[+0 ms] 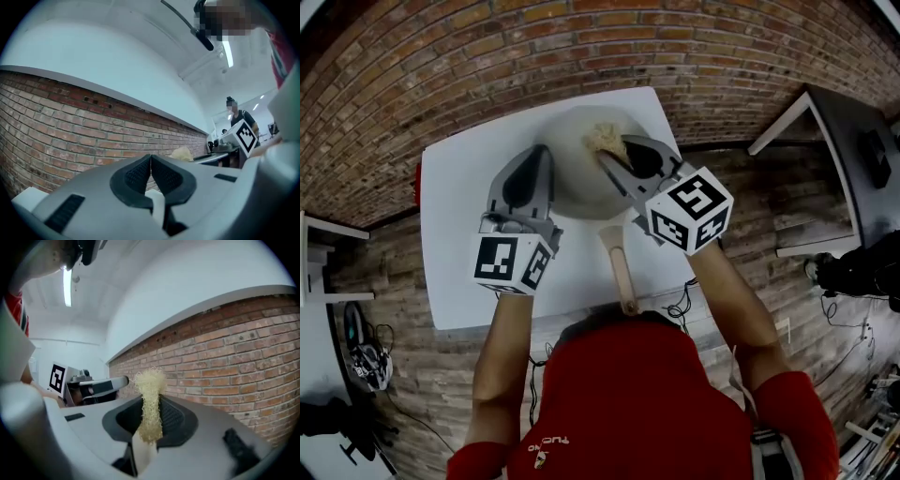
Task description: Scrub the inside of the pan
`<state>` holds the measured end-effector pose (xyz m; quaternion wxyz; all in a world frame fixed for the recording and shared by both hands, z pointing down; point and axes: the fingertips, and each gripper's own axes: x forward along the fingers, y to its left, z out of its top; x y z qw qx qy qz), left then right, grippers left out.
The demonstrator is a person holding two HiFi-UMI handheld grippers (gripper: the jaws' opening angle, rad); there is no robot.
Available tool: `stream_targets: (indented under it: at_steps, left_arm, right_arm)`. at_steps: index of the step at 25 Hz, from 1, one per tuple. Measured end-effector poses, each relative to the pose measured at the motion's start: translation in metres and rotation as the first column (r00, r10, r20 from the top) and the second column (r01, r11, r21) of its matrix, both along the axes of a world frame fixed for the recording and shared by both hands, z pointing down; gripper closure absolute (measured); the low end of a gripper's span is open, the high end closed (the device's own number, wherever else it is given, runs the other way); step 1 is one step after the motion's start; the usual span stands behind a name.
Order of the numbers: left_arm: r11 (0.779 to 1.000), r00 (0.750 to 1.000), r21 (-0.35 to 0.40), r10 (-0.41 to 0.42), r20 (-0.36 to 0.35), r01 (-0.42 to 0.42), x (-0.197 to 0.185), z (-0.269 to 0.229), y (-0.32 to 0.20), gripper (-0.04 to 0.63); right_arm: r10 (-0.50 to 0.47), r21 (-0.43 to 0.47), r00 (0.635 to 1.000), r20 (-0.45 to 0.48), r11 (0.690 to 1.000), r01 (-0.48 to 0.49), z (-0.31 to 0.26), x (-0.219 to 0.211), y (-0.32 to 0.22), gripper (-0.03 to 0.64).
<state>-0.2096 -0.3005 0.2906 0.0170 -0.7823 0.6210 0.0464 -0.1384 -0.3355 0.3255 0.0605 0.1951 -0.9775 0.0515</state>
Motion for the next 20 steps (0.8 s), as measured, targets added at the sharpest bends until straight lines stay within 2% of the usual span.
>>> stream_targets:
  at_steps: [3,7,13,20]
  left_arm:
    - [0.999,0.999,0.021,0.032,-0.003,-0.032,0.016,-0.013,0.007,0.58]
    - [0.998,0.999,0.03,0.052,-0.006,-0.052,0.031,-0.02,0.014,0.58]
    - [0.998,0.998,0.024,0.06,0.021,-0.06,0.046,-0.015,0.021,0.58]
    - [0.999,0.999,0.012,0.046,0.008,-0.046,0.047,-0.007,0.028,0.58]
  right_arm:
    - [-0.005,0.033,0.993,0.121,0.999,0.001,-0.026,0.007,0.012,0.529]
    - [-0.01,0.056,0.978,0.208,0.998,-0.001,-0.039,0.017,0.025,0.529]
    - [-0.003,0.083,0.973,0.23,0.996,-0.017,-0.031,0.026,0.042,0.531]
    - [-0.012,0.095,0.972,0.235,0.995,-0.011,-0.029,0.026,0.055,0.531]
